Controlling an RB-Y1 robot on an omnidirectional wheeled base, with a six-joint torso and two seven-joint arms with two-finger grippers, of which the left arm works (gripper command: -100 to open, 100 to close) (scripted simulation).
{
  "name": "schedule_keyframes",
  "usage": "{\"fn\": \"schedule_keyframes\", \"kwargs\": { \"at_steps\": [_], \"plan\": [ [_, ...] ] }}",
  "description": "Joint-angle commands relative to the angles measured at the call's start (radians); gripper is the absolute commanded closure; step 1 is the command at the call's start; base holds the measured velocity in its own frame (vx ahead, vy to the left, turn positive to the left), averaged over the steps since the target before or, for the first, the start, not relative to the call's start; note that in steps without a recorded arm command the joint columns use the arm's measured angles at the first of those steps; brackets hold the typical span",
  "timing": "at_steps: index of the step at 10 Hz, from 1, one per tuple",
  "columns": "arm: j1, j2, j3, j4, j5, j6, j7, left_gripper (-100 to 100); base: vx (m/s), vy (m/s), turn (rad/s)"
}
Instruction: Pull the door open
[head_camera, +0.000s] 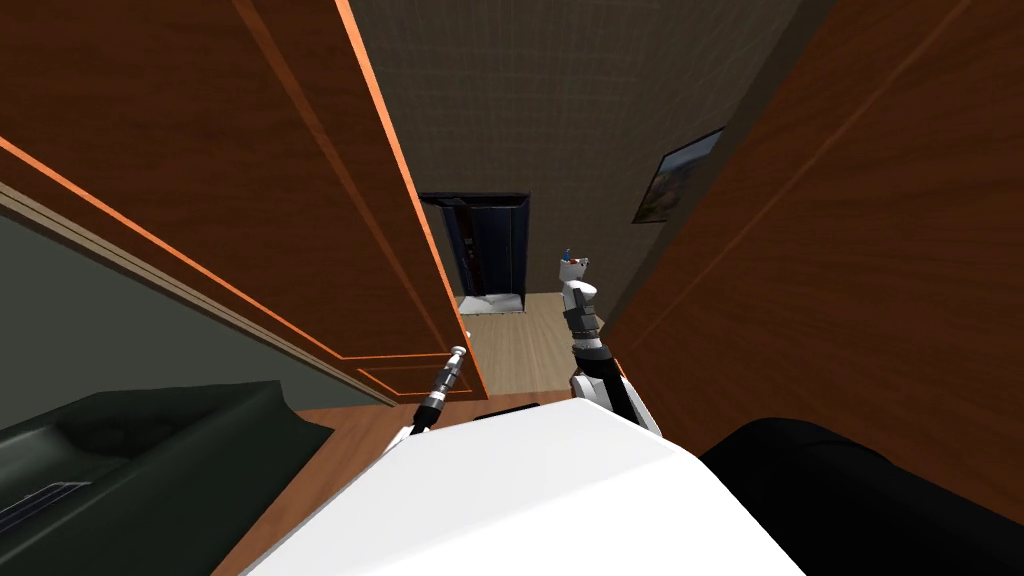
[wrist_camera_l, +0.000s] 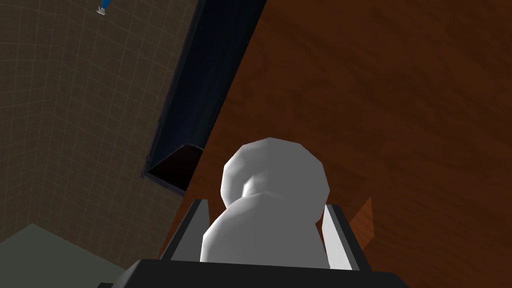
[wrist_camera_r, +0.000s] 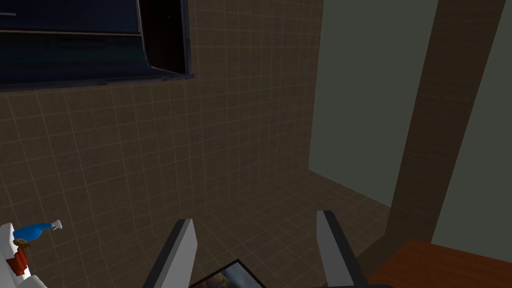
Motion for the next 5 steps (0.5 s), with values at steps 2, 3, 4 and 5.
{"fn": "schedule_keyframes", "kwargs": {
  "at_steps": [2,3,4,5],
  "plan": [
    [-0.004,0.015,0.019,-0.004,0.023,0.005,0.07,100,-0.03,0.021,-0.093],
    [-0.004,0.019,0.022,-0.002,0.033,0.006,0.099,100,-0.042,0.034,-0.174],
    [-0.004,0.023,0.024,0.001,0.044,0.008,0.131,100,-0.062,0.029,-0.19],
    [-0.004,0.023,0.024,0.001,0.044,0.008,0.147,100,-0.045,0.02,-0.055]
  ]
}}
